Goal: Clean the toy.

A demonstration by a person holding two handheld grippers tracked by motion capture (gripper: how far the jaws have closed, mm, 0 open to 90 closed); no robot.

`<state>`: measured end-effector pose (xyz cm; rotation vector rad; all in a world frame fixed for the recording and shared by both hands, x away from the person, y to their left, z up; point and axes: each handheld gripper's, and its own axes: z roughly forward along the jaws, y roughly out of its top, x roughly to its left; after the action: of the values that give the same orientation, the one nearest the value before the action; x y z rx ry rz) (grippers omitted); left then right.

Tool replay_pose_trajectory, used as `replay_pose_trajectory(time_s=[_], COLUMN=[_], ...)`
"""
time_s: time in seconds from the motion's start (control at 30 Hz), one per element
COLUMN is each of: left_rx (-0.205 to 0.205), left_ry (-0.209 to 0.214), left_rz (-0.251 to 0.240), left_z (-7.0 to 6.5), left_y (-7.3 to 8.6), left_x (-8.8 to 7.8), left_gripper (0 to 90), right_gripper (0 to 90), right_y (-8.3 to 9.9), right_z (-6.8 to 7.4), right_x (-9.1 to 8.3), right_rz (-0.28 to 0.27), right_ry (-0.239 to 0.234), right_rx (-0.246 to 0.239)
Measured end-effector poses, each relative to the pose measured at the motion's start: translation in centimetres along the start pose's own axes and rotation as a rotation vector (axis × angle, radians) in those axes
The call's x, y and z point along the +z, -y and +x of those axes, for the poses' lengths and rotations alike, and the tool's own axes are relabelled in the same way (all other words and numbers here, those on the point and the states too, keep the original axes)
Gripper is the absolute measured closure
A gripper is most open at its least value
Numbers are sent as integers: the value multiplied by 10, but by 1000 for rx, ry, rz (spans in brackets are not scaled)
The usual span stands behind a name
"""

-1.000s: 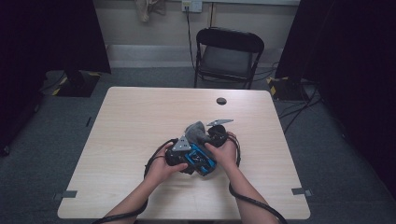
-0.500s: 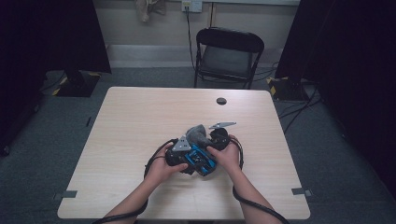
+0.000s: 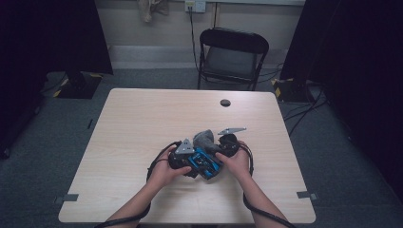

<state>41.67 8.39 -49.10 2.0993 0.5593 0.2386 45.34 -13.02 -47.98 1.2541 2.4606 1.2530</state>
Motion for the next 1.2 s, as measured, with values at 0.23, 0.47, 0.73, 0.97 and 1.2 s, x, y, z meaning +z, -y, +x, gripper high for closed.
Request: replay_pose_trajectory(time_s=[0.23, 0.47, 0.73, 0.97, 1.2], left_rx=[1, -5, -12, -15, -18], left_ry=[1, 1, 1, -1, -4], left_rz=[2, 1, -2, 0, -2], left_z=[0, 0, 2, 2, 2], left_y=[0, 0, 1, 1, 1], left_x=[0, 0, -1, -1, -1], left_gripper=[131, 131, 131, 131, 131], right_gripper=[691, 691, 691, 691, 691], right_y=[7, 15, 26, 34, 31], right_z=[0, -1, -2, -5, -9], right_x=[-10, -20, -32, -40, -47], right_rz=[9, 8, 15, 13, 6], right_ry=[2, -3, -5, -6, 25], right_rx=[-25, -32, -32, -25, -26])
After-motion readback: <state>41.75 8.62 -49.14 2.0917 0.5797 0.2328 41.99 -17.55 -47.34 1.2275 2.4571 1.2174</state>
